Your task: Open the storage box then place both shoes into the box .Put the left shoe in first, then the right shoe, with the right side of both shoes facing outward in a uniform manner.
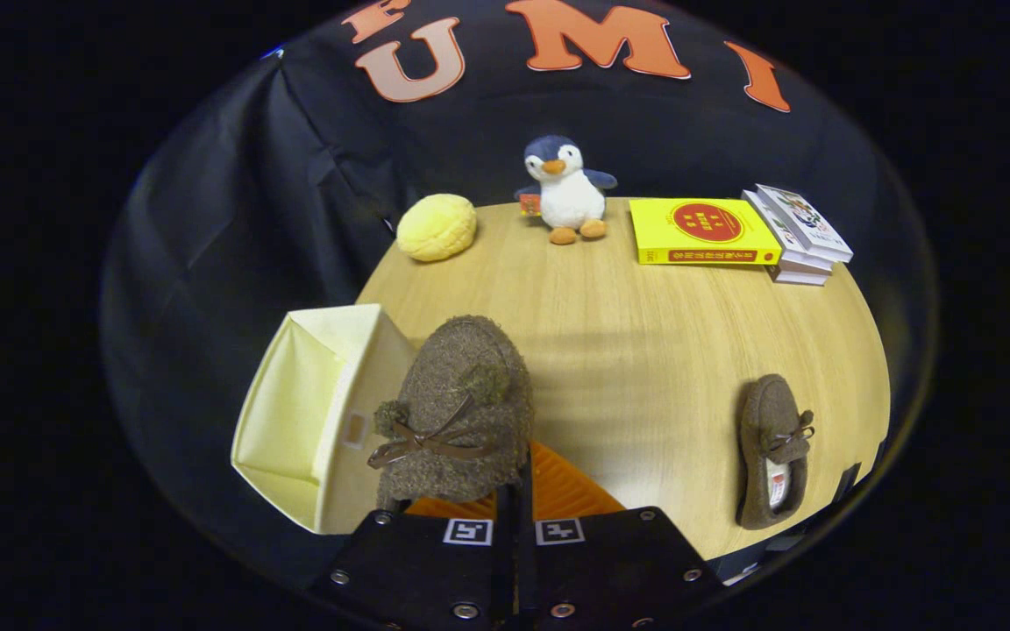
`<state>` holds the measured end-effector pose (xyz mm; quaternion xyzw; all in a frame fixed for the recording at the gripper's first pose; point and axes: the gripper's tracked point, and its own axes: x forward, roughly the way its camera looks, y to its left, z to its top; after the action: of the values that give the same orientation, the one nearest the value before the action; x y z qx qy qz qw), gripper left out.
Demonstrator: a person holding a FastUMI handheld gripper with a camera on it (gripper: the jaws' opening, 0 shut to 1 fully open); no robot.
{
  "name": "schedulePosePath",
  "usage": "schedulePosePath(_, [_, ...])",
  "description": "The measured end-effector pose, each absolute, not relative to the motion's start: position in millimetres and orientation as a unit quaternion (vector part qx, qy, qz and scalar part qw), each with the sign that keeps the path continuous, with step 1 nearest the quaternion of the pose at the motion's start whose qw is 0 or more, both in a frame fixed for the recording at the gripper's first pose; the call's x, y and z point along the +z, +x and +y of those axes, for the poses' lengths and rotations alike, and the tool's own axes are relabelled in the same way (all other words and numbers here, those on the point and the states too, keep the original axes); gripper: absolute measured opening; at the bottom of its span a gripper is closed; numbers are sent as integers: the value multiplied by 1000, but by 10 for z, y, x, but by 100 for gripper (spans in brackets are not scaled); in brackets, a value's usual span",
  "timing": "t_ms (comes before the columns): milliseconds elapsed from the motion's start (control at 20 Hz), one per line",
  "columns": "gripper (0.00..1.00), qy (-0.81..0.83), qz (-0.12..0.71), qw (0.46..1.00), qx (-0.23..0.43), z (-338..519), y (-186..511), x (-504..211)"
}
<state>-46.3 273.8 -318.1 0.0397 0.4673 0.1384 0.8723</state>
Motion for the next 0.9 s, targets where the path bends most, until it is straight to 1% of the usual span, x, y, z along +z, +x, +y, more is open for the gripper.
schedulePosePath(200, [3, 52, 464, 867, 176, 3506, -432, -2875])
schedulePosePath(450, [3, 58, 480, 854, 193, 4356, -466, -2981])
schedulePosePath(600, [4, 59, 494, 846, 190, 4742, -462, -3159])
schedulePosePath(750, [3, 51, 504, 847, 160, 4879, -419, -3410])
schedulePosePath(800, [4, 55, 514, 843, 151, 4907, -435, -3510])
schedulePosePath(900, [5, 64, 541, 825, 153, 4988, -512, -3678])
